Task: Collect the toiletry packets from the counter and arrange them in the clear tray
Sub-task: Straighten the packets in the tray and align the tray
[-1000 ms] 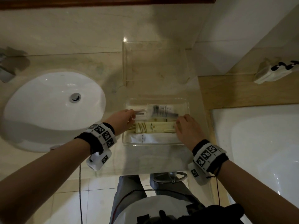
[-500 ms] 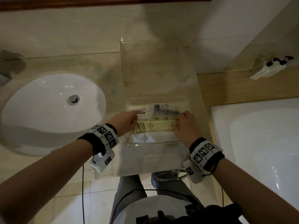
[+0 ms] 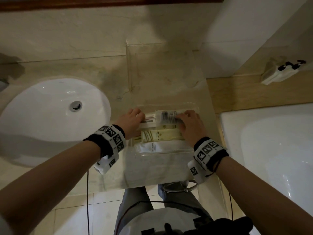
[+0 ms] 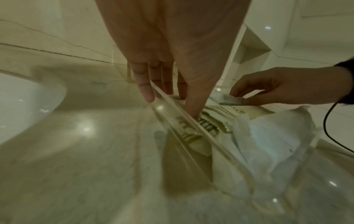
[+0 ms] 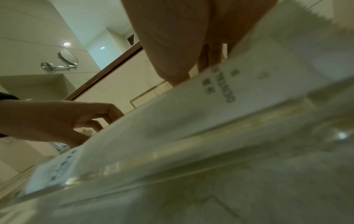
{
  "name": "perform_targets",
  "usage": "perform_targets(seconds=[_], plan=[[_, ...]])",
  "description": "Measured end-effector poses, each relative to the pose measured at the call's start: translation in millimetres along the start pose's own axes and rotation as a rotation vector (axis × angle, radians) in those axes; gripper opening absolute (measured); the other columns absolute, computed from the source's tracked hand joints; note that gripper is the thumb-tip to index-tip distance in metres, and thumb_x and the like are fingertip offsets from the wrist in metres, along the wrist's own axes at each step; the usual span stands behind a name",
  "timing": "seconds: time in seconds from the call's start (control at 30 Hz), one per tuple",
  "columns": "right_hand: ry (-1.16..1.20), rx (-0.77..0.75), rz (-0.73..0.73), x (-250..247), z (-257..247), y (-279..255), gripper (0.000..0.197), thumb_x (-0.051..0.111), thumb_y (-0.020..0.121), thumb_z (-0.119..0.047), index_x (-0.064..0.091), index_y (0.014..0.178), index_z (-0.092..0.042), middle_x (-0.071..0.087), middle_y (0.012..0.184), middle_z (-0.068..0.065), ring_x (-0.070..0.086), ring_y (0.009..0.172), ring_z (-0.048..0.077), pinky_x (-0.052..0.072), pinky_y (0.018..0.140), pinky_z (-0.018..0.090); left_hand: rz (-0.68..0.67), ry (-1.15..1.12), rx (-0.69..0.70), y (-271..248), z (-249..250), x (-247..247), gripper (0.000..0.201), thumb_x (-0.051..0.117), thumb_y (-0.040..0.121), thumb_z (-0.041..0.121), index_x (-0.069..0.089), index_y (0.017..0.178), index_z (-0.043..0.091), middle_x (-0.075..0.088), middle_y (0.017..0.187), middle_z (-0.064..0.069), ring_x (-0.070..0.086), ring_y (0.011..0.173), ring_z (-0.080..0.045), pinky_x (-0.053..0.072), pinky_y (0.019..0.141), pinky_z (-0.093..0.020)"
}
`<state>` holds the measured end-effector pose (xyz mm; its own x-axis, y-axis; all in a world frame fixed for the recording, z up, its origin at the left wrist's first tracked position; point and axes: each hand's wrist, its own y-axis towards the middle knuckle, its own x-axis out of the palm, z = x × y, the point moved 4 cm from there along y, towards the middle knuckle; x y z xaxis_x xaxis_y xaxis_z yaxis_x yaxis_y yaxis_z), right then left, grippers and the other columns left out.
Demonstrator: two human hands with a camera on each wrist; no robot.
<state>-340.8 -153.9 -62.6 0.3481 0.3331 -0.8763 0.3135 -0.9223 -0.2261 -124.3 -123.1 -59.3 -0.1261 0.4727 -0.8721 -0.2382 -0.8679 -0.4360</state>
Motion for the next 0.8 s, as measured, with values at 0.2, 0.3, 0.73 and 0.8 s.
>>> perform_targets(seconds=[0.2,0.3,0.73,0.8], plan=[[-0.009,-0.053,-0.019,3.0,3.4,4.6,0.027,0.052,0.089,-0.014,0.062,0.114,-0.016,0.051,0.119,0.017,0.050,0.107,0.036,0.047,0.090,0.046,-0.008,-0.071,-0.022,-4.1,1.6,5.1,0.046,0.069,0.078,0.031,0.049,0.115,0.013,0.041,0.125,-0.006,0.045,0.113,-0.023,0.049,0.091,-0.038],[0.005,-0.077,-0.016,-0.8,4.9,4.7,0.028,0.052,0.088,-0.012,0.061,0.115,-0.015,0.050,0.124,0.014,0.050,0.110,0.033,0.045,0.094,0.046,-0.020,-0.042,-0.020,-6.1,2.7,2.1,0.046,0.067,0.080,0.034,0.048,0.117,0.014,0.041,0.126,-0.006,0.046,0.112,-0.023,0.045,0.093,-0.035],[-0.020,-0.149,-0.166,25.1,-20.9,-6.0,0.040,0.035,0.098,-0.034,0.038,0.138,-0.039,0.019,0.156,0.001,0.009,0.146,0.020,-0.003,0.115,0.053,-0.021,-0.056,-0.008,7.6,44.9,3.8,0.064,0.049,0.086,0.013,0.024,0.144,0.023,0.025,0.147,-0.009,0.033,0.131,-0.029,0.039,0.105,-0.039],[0.003,-0.154,-0.171,24.9,-18.4,-5.5,0.039,0.036,0.098,-0.033,0.041,0.136,-0.039,0.019,0.156,0.001,0.009,0.146,0.020,-0.005,0.115,0.053,-0.013,-0.044,0.017,7.2,44.2,8.3,0.065,0.047,0.087,0.011,0.022,0.146,0.023,0.028,0.145,-0.010,0.035,0.128,-0.030,0.039,0.105,-0.039]])
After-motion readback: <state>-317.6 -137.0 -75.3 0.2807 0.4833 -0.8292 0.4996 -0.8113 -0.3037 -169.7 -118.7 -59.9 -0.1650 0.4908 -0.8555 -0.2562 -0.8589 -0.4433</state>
